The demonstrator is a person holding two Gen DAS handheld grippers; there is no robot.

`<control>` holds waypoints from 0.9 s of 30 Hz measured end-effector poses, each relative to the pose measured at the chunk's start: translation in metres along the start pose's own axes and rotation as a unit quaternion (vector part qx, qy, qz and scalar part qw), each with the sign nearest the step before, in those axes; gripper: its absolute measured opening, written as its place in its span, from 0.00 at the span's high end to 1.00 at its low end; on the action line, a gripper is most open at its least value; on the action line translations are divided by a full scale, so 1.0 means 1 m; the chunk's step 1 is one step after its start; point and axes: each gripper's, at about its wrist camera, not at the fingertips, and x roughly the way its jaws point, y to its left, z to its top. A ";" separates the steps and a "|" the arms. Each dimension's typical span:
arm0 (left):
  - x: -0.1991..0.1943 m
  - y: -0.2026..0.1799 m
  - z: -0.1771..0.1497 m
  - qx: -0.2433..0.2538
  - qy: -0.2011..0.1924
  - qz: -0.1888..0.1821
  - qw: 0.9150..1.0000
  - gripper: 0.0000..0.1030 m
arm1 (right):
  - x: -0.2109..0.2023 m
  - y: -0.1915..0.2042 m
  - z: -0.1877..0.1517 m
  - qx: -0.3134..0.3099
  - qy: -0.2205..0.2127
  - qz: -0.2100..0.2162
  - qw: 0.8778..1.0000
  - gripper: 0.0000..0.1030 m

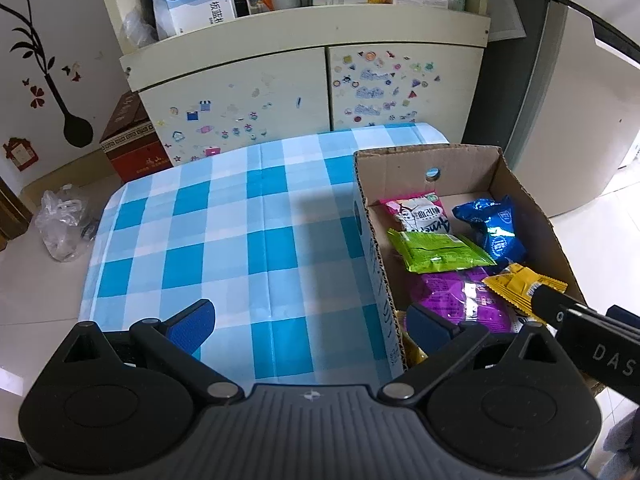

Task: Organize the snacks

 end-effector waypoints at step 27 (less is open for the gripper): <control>0.021 -0.009 0.005 -0.023 0.057 -0.020 0.998 0.00 | 0.010 -0.006 0.000 0.007 0.042 -0.022 0.999 0.08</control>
